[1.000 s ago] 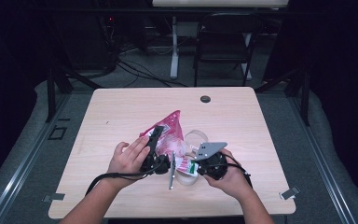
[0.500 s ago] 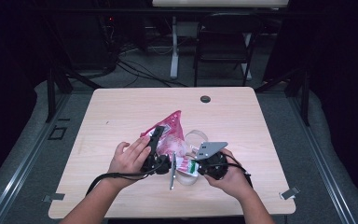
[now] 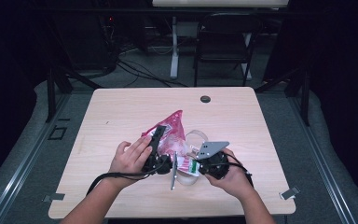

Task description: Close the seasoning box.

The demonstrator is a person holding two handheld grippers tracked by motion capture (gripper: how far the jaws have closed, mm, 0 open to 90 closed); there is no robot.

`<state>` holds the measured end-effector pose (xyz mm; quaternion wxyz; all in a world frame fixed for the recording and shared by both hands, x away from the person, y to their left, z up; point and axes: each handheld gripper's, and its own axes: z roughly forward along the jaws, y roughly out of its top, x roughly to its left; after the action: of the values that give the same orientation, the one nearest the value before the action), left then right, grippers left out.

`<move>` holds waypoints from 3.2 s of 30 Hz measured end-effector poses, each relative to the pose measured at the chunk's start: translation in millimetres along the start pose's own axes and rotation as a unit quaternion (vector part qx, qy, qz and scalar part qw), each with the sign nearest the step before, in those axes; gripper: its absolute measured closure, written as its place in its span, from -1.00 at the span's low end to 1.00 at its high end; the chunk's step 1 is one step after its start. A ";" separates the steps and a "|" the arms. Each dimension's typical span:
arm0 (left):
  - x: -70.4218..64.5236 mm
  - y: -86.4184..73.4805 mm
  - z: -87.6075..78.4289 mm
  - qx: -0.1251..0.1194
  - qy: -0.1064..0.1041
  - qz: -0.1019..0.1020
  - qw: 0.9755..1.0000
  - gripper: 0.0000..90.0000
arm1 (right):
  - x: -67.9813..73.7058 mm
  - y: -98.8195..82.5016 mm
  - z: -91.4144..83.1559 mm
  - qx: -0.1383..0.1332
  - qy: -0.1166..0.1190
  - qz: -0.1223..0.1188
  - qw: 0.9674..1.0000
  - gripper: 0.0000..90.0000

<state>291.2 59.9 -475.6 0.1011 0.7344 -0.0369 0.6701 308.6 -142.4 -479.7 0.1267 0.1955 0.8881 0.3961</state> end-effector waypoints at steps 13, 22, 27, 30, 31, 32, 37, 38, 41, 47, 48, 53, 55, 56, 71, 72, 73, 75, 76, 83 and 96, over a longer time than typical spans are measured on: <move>1.2 2.8 0.3 -0.003 0.004 0.003 1.000 0.41 | -1.9 -1.0 -2.1 0.000 -0.003 0.001 1.000 1.00; 1.5 4.7 0.3 -0.003 0.003 0.001 1.000 0.41 | -2.4 -1.3 -3.4 0.002 -0.003 0.001 1.000 1.00; 2.1 6.5 0.5 -0.006 0.007 0.005 1.000 0.41 | -3.2 -1.5 -4.7 0.004 -0.005 0.000 1.000 1.00; 2.7 8.0 0.5 -0.005 0.006 0.007 1.000 0.41 | -3.9 -1.9 -5.4 0.003 -0.006 0.002 1.000 1.00; 2.8 8.2 0.8 -0.006 0.007 0.007 1.000 0.42 | -4.5 -1.9 -6.2 0.004 -0.004 0.001 1.000 1.00; 2.6 8.5 1.1 -0.005 0.005 0.005 1.000 0.42 | -4.5 -2.0 -6.4 0.004 -0.005 0.002 1.000 1.00; 2.9 9.6 2.0 -0.007 0.004 0.007 1.000 0.41 | -5.1 -2.4 -7.0 0.003 -0.007 0.003 1.000 1.00; 2.8 9.9 2.2 -0.007 0.004 0.007 1.000 0.42 | -5.0 -2.5 -7.1 0.003 -0.008 0.003 1.000 1.00; 2.7 10.5 2.5 -0.008 0.003 0.010 1.000 0.41 | -5.6 -2.8 -6.8 0.004 -0.007 0.004 1.000 1.00; 3.7 10.4 2.7 -0.007 0.002 0.011 1.000 0.42 | -5.4 -2.9 -7.0 0.003 -0.008 0.004 1.000 1.00; 3.4 10.2 2.8 -0.005 -0.001 0.009 1.000 0.42 | -5.1 -2.9 -6.8 0.002 -0.008 0.004 1.000 1.00; 3.5 9.7 3.6 -0.003 0.000 0.014 1.000 0.42 | -3.9 -2.2 -5.8 0.006 -0.010 0.001 1.000 1.00; 2.6 9.2 3.9 -0.001 -0.004 0.010 1.000 0.42 | -3.5 -1.8 -5.7 0.008 -0.012 -0.001 1.000 1.00; 2.8 9.2 4.1 -0.002 -0.001 0.012 1.000 0.42 | -3.5 -1.8 -5.5 0.007 -0.011 -0.001 1.000 1.00; -0.9 8.0 5.1 0.000 -0.007 0.009 1.000 0.42 | -1.5 -1.2 -3.3 0.012 -0.014 -0.004 1.000 1.00; -1.1 8.1 5.2 0.000 -0.008 0.008 1.000 0.42 | -1.7 -1.2 -3.2 0.013 -0.014 -0.004 1.000 1.00; -0.9 8.3 5.2 0.000 -0.007 0.010 1.000 0.42 | -1.9 -1.4 -3.1 0.012 -0.015 -0.004 1.000 1.00; -1.7 8.6 5.3 0.000 -0.009 0.010 1.000 0.42 | -2.0 -1.6 -2.7 0.014 -0.015 -0.004 1.000 1.00; -2.5 8.8 5.3 0.001 -0.012 0.007 1.000 0.42 | -2.1 -1.7 -2.7 0.014 -0.015 -0.004 1.000 1.00; -3.8 9.4 5.6 -0.005 -0.008 0.009 1.000 0.42 | -3.0 -2.6 -2.8 0.014 -0.016 0.000 1.000 1.00; -5.2 10.5 3.7 -0.006 -0.010 0.012 1.000 0.42 | -4.4 -3.6 -2.3 0.014 -0.019 0.001 1.000 1.00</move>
<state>292.3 48.4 -480.0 0.0968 0.7402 -0.0507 0.6635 310.7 -148.1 -480.6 0.1408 0.2054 0.8907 0.3802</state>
